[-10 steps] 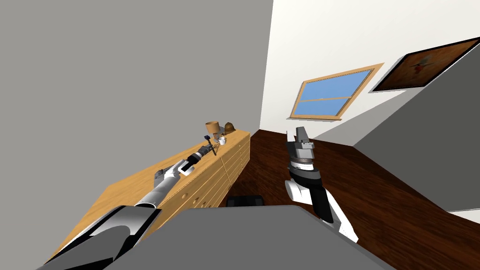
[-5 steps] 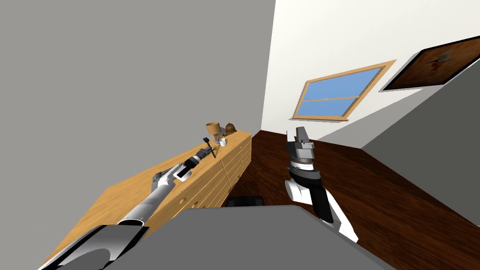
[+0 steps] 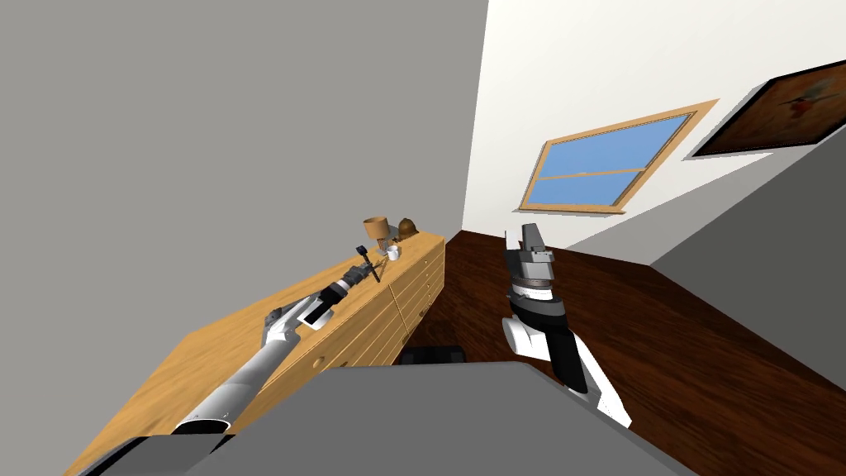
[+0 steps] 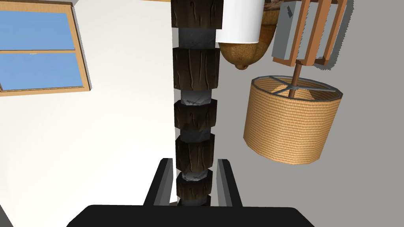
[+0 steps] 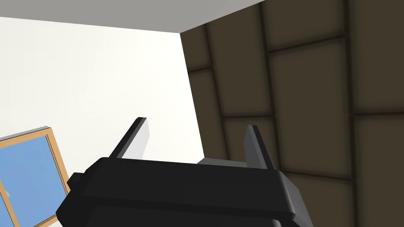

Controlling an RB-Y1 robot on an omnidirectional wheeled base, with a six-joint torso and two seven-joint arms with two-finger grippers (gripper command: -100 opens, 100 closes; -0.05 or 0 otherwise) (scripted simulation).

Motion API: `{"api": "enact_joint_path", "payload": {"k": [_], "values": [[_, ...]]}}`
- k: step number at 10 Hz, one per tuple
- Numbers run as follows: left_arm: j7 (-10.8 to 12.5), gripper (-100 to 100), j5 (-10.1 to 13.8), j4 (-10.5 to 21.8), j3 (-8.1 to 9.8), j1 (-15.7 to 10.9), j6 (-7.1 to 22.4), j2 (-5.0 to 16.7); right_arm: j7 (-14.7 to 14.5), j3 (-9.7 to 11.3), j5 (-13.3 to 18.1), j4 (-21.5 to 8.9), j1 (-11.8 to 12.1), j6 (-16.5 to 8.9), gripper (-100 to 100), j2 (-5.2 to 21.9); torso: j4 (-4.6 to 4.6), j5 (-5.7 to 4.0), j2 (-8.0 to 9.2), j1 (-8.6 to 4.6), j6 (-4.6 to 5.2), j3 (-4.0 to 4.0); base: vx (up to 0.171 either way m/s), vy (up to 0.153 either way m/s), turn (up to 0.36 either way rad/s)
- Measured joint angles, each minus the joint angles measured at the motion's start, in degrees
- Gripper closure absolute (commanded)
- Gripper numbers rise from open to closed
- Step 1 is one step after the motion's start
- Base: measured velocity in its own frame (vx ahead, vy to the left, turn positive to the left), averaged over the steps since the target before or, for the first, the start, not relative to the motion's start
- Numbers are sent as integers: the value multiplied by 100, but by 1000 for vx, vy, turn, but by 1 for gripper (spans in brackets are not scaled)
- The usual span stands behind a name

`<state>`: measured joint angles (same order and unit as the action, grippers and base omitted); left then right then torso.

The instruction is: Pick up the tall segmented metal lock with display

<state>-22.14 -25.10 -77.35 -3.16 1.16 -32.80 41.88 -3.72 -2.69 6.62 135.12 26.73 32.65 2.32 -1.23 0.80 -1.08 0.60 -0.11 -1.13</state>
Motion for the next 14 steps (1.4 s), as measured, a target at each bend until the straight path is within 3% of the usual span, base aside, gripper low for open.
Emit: {"api": "enact_joint_path", "payload": {"k": [5, 7, 14], "values": [[101, 100, -86, -778, 193, 689, 113, 55, 0, 0, 0, 0, 0, 0, 0, 0, -7, 4, -14, 1, 4, -11, 58, -4, 28], [132, 100, -101, -1117, 191, 862, 193, 74, 0, 0, 0, 0, -1, 0, 0, 0, 1, 0, 11, -7, 12, 4, 33, -3, 29], [255, 100, -225, -2204, 498, 1839, 320, 138, 0, 0, 0, 0, -1, 0, 0, 0, 0, -2, 1, -10, 13, -1, 56, -1, 26]]}}
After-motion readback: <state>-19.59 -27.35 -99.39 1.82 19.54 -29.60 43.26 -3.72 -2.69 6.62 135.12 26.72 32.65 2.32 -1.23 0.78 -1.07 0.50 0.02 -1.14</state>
